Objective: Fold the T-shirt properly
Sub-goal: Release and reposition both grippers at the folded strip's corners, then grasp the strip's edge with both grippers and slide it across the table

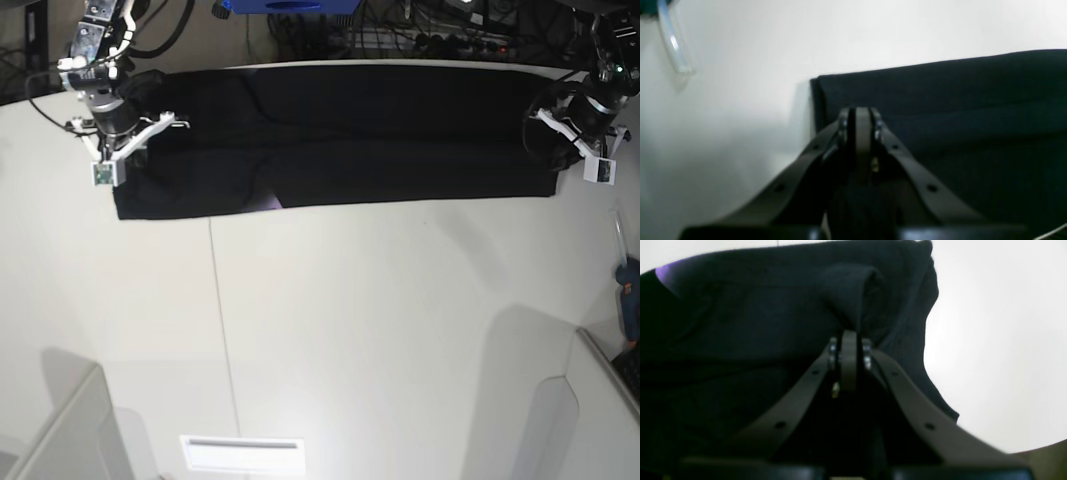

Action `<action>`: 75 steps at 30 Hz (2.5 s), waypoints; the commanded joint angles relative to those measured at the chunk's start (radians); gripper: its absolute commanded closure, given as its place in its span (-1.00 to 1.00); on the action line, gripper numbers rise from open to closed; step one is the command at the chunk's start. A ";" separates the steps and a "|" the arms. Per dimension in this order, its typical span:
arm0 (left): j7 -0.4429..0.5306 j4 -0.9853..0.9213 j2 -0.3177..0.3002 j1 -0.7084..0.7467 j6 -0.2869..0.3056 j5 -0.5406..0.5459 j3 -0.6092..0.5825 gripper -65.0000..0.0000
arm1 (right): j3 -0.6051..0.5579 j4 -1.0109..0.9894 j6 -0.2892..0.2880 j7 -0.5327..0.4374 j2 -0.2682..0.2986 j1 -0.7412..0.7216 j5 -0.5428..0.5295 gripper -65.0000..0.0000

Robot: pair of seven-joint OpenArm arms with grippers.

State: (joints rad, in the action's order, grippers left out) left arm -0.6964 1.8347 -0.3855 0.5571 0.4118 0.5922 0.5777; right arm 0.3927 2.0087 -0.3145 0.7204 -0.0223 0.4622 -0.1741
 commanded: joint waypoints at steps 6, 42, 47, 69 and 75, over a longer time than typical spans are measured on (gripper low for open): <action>0.022 0.018 -0.016 0.002 0.002 0.012 0.011 1.00 | 0.004 0.024 -0.002 -0.022 0.003 -0.018 0.000 1.00; -0.115 0.016 -0.013 0.019 0.003 -0.031 0.057 1.00 | 0.064 0.004 0.002 -0.012 -0.032 0.027 -0.015 1.00; -0.115 0.021 0.007 0.016 0.003 -0.045 0.046 1.00 | 0.064 -0.006 0.004 0.012 -0.034 0.036 -0.015 1.00; -0.119 0.073 0.036 0.021 0.002 -0.041 0.158 -0.50 | 0.217 0.002 -0.007 -0.060 -0.083 -0.004 -0.018 0.08; -0.119 0.105 0.082 0.016 0.002 -0.039 0.172 0.22 | 0.125 -0.004 -0.183 -0.106 -0.083 -0.015 -0.018 0.37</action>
State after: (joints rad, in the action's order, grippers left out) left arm -0.8330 1.9251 -0.2832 0.5735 0.4183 0.5453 0.7418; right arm 0.5140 1.9896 -0.4953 0.6388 -0.1108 0.4500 -0.1825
